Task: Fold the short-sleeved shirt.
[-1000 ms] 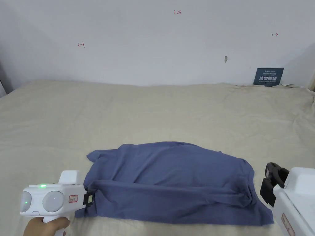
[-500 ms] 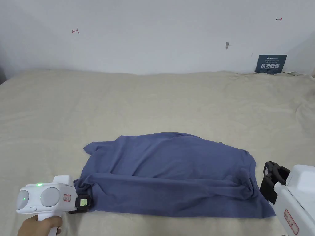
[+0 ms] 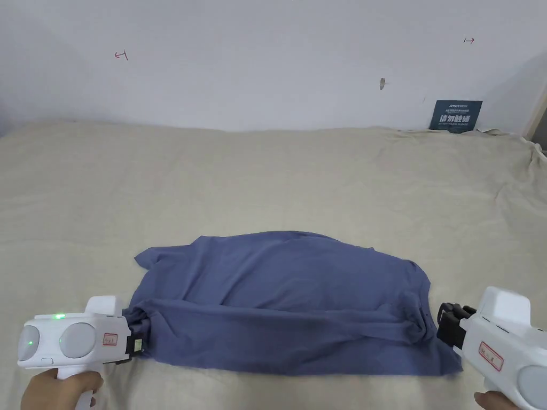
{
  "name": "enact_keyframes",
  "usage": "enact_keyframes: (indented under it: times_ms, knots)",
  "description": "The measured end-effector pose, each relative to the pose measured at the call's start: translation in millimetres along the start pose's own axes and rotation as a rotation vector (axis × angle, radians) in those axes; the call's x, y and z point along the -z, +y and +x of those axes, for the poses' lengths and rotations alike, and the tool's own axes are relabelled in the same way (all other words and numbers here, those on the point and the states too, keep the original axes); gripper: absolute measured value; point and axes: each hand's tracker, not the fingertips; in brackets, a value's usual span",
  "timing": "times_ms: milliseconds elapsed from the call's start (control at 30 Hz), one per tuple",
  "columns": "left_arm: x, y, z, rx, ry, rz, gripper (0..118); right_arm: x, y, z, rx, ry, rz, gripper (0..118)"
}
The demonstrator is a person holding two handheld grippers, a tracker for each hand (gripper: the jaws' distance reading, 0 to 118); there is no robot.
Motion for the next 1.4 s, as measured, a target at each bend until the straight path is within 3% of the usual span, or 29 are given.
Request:
enact_keyframes:
  times_ms: [100, 167, 233, 300, 367, 500, 600, 633, 667, 700, 733, 767, 900, 1400]
  knots:
    - [-8.3, 3.0, -1.7, -0.002, -0.016, 0.019, 8, 29.9, -8.1, 13.8, 0.000, -0.033, -0.107, 3]
    - [-11.7, 4.4, -3.1, 0.001, -0.021, 0.028, 8, 47.5, -14.5, 21.1, 0.002, -0.057, -0.177, 13]
    - [-12.3, 5.4, -5.2, -0.003, -0.026, 0.031, 8, 60.4, -19.7, 27.4, 0.035, -0.077, -0.213, 58]
    - [-13.0, 5.7, -7.0, -0.005, -0.030, 0.032, 7, 74.1, -24.4, 34.6, 0.045, -0.083, -0.253, 94]
    - [-12.7, 5.8, -7.8, -0.005, -0.031, 0.031, 8, 84.3, -27.5, 37.7, 0.037, -0.101, -0.279, 96]
    - [-12.5, 5.5, -9.0, -0.004, -0.034, 0.030, 8, 98.1, -31.4, 37.8, -0.019, -0.160, -0.317, 96]
    - [-11.9, 4.9, -9.7, -0.008, -0.033, 0.030, 8, 106.6, -34.3, 39.6, -0.015, -0.162, -0.362, 91]
    - [-11.8, 4.5, -9.3, -0.008, -0.032, 0.028, 7, 106.5, -35.2, 39.3, -0.015, -0.157, -0.351, 80]
    - [-11.2, 3.7, -9.3, -0.007, -0.031, 0.026, 8, 105.1, -35.6, 38.3, -0.025, -0.155, -0.335, 60]
    - [-10.6, 2.9, -9.5, -0.007, -0.029, 0.024, 7, 99.6, -37.2, 32.9, -0.034, -0.167, -0.313, 21]
    - [-9.9, 2.0, -10.0, -0.008, -0.028, 0.021, 8, 97.5, -37.4, 32.3, -0.036, -0.163, -0.312, 5]
    - [-8.1, 0.0, -10.7, -0.010, -0.028, 0.019, 8, 95.3, -37.0, 31.8, -0.010, -0.109, -0.318, 5]
    - [-7.9, -4.3, -13.3, -0.026, -0.029, 0.019, 8, 83.8, -34.7, 37.1, -0.061, -0.116, -0.287, 3]
    - [-53.9, -38.6, -40.1, -0.006, -0.037, 0.047, 7, -44.5, -13.7, 41.8, -0.039, -0.018, -0.138, 2]
